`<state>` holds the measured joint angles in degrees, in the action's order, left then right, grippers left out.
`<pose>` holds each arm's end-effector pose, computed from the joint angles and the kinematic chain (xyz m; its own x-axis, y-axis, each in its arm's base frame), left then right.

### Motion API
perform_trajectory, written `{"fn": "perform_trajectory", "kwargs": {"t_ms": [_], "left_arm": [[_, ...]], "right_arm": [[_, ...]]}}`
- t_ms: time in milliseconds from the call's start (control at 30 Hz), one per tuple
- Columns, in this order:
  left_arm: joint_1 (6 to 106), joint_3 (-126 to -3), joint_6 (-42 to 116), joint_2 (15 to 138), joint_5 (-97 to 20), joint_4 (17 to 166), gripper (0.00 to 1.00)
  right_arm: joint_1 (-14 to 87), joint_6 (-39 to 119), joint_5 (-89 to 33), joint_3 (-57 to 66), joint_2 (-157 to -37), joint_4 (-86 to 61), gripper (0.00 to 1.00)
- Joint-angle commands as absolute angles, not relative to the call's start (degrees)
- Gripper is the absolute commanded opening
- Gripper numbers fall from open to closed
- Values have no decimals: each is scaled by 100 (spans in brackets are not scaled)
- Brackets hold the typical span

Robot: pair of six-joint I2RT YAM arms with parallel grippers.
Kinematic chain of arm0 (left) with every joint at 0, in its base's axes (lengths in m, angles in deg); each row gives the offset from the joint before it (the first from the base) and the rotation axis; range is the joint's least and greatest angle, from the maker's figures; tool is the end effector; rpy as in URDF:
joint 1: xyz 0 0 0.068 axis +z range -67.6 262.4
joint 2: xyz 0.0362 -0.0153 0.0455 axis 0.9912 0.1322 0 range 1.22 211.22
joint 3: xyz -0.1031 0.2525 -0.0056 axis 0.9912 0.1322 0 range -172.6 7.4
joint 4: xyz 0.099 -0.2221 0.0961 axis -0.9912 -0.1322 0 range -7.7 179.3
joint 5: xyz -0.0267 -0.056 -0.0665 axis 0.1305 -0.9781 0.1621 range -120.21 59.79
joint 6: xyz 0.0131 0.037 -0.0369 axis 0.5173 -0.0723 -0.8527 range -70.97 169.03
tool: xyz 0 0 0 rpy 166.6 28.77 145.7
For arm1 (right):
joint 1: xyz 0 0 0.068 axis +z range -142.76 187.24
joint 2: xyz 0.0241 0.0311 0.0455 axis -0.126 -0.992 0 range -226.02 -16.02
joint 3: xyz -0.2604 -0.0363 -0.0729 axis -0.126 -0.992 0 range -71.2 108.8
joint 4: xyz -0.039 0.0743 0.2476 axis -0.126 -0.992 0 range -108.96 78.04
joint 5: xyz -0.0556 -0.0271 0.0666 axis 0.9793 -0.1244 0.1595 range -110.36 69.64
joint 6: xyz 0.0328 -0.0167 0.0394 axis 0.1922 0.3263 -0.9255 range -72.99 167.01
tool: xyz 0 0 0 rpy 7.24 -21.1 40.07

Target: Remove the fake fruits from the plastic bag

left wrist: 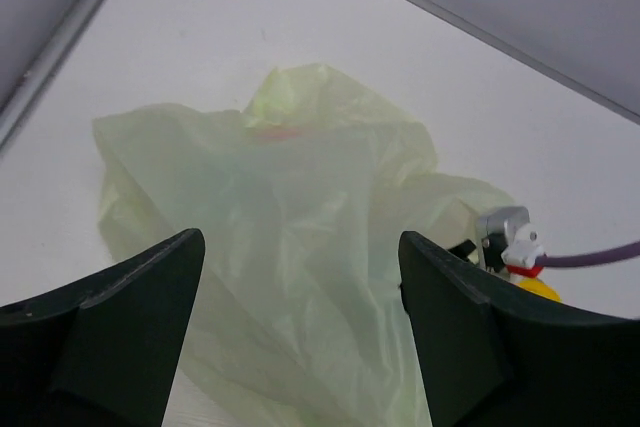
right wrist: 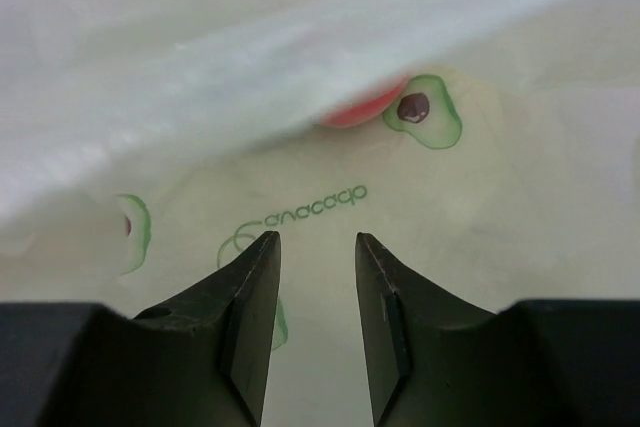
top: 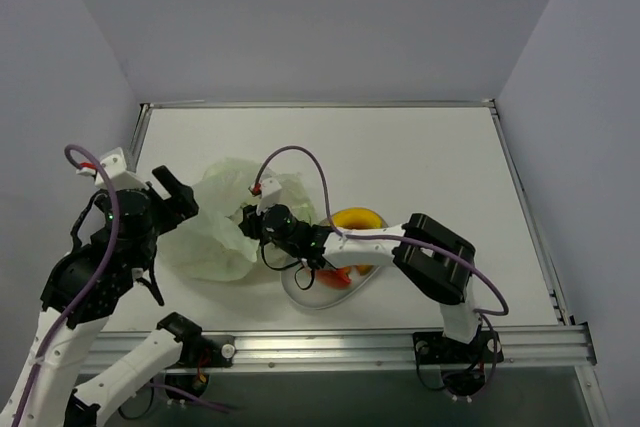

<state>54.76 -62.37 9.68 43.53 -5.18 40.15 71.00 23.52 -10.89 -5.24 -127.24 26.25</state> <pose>0.1073 -0.0393 0.4183 -0.2987 -0.4921 -0.8177 -0.1518 0.8704 -0.4684 0.1993 0.3910 0.2144 -0.3736 0.1312 -0.9183 -0.7236 0.5782 0.3770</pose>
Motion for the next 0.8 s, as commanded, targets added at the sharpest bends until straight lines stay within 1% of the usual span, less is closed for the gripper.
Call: {"fn": "perform_trajectory", "kwargs": {"t_ms": [0, 67, 100, 200, 233, 267, 333, 367, 500, 600, 633, 767], "left_arm": [[5716, -6642, 1220, 4673, 145, 3638, 76], [6102, -6993, 1439, 5297, -522, 3849, 76], [6635, -7116, 1449, 5499, -1143, 4032, 76], [7622, -7293, 1581, 6097, -2191, 4446, 76], [8173, -7258, 1537, 6247, -2448, 4474, 76], [8518, -7023, 1528, 6509, -2781, 4526, 76], [8845, -6592, 1493, 6661, -3187, 4833, 76], [8899, -6163, 1493, 6818, -3188, 4921, 76], [9066, -5677, 1423, 7258, -3487, 5430, 74], [9075, -5772, 1457, 7723, -3531, 5493, 73], [9075, -5790, 1510, 7968, -3496, 5493, 73], [9093, -5799, 1668, 8480, -3084, 5397, 73]], "right_arm": [[7306, 2451, -1114, -694, -12553, 2926, 32], [7324, 2320, -1078, -904, -12492, 3040, 31], [7333, 2293, -1043, -984, -12413, 3075, 31], [7386, 2301, -912, -1230, -12246, 3075, 31], [7386, 2301, -876, -1266, -12211, 3084, 31], [7386, 2319, -850, -1301, -12193, 3084, 32], [7386, 2389, -806, -1267, -12236, 3102, 34], [7386, 2433, -780, -1223, -12280, 3110, 37], [7360, 2784, -656, -784, -12666, 3014, 43], [7246, 2917, -630, -476, -12869, 2987, 48], [7202, 2943, -691, -310, -12939, 2970, 53], [7034, 3013, -893, 69, -13186, 2671, 60]]}}
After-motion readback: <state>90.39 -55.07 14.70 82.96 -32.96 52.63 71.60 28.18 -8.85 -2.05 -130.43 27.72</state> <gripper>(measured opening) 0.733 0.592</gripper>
